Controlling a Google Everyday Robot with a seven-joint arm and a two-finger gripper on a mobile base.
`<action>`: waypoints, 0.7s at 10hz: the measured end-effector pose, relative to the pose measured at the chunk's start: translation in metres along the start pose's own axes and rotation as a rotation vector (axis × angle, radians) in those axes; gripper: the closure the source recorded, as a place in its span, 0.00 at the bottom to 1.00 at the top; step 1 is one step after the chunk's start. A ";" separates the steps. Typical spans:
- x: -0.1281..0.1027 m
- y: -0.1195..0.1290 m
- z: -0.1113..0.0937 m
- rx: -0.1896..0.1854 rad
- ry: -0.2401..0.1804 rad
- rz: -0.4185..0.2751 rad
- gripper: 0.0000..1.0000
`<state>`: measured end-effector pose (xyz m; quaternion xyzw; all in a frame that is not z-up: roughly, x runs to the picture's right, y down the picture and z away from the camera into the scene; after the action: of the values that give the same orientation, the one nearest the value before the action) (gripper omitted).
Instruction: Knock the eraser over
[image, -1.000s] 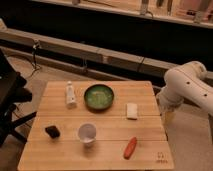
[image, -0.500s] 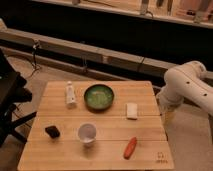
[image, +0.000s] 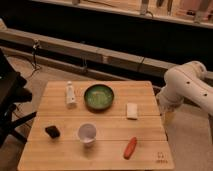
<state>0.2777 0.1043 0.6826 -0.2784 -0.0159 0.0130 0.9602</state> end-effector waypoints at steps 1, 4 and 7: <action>-0.008 -0.003 -0.001 0.012 -0.044 -0.018 0.54; -0.066 -0.018 -0.009 0.058 -0.158 -0.125 0.87; -0.115 -0.025 -0.015 0.079 -0.241 -0.228 1.00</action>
<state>0.1641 0.0714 0.6808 -0.2334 -0.1620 -0.0620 0.9568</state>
